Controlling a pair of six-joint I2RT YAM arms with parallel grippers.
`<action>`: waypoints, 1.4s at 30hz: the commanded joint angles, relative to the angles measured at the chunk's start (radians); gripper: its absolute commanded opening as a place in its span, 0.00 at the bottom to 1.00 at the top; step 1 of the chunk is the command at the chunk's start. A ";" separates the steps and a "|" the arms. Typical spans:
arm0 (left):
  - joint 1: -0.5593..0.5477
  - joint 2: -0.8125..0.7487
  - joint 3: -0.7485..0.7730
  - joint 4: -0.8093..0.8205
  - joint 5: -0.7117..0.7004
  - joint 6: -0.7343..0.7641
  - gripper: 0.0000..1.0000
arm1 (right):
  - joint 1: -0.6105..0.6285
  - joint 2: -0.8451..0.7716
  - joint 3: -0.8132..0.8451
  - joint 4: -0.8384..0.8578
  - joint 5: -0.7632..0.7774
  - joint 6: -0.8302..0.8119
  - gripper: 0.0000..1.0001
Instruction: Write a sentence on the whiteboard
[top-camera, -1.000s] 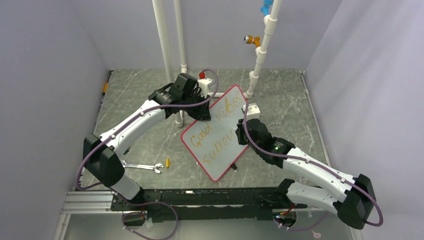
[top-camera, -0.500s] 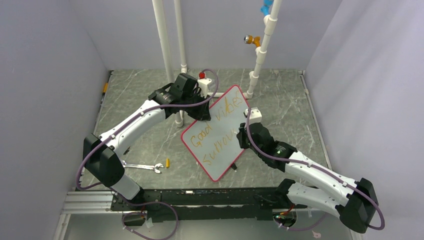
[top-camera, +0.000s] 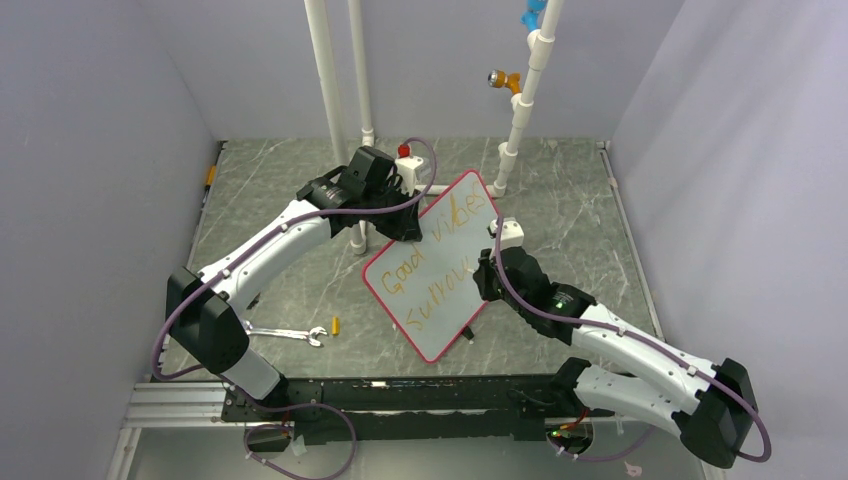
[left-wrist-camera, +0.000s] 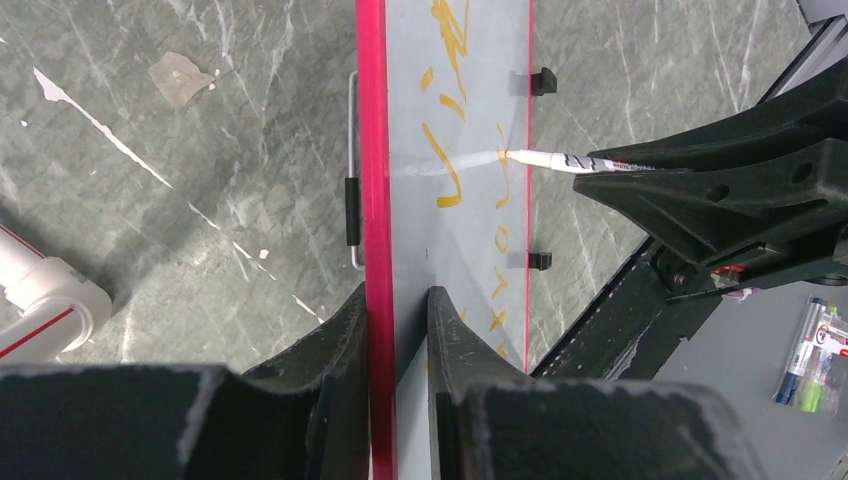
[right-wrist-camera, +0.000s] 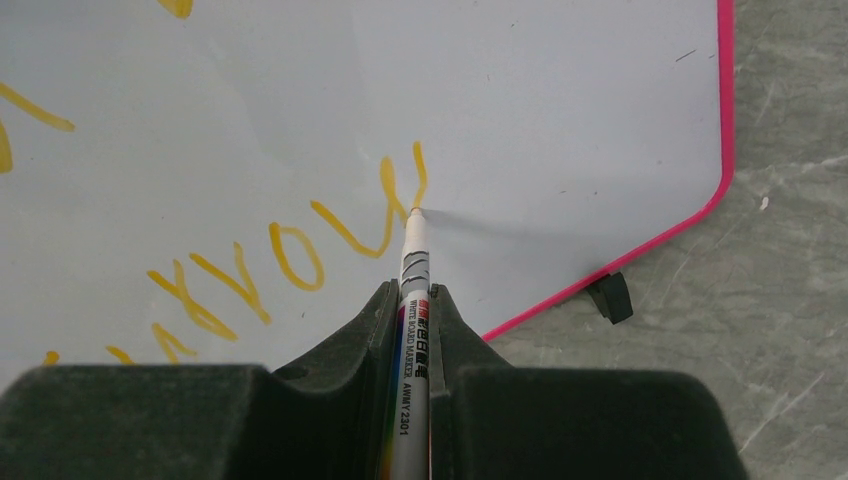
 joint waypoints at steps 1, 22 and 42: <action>-0.007 -0.028 -0.005 0.009 -0.036 0.059 0.00 | 0.000 -0.014 -0.007 -0.006 -0.031 0.025 0.00; -0.007 -0.024 -0.009 0.014 -0.032 0.056 0.00 | -0.001 0.095 0.155 0.012 0.040 -0.052 0.00; -0.006 -0.026 -0.011 0.017 -0.030 0.053 0.00 | -0.035 0.117 0.162 -0.023 0.066 -0.057 0.00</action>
